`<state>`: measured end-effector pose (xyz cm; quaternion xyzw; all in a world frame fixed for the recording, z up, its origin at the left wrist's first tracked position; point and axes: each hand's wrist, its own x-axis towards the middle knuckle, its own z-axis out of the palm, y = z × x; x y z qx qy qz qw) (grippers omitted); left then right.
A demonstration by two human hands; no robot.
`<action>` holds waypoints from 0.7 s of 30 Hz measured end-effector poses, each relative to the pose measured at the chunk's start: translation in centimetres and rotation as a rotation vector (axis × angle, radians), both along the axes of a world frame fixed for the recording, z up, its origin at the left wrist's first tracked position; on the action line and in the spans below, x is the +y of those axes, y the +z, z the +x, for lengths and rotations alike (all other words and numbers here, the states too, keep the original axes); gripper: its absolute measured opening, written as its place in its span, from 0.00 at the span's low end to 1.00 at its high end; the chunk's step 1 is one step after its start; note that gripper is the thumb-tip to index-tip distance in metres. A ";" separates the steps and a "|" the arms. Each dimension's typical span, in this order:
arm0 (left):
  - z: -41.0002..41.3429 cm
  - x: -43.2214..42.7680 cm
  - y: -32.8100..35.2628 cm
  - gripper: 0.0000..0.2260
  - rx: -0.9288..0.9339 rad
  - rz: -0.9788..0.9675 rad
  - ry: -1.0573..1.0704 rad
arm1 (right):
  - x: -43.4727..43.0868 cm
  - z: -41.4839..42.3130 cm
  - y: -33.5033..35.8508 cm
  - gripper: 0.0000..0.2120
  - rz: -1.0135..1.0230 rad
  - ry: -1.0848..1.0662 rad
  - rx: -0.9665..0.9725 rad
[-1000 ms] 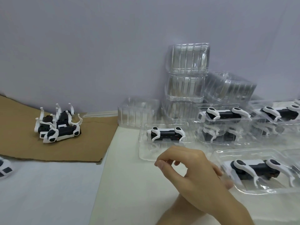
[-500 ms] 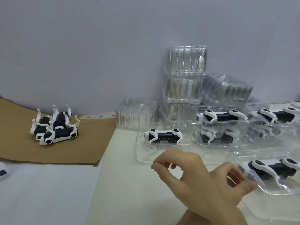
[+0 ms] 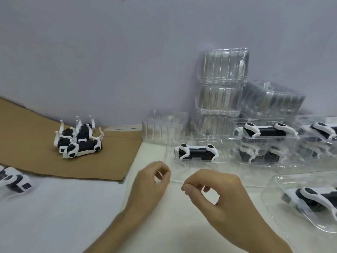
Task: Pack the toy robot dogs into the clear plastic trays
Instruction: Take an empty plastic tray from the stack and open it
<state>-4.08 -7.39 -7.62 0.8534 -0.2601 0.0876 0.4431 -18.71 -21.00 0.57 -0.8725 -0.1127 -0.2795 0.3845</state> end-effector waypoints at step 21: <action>13.8 6.6 4.0 0.22 0.083 0.356 0.439 | 0.5 1.5 -1.7 0.07 -0.016 0.021 0.095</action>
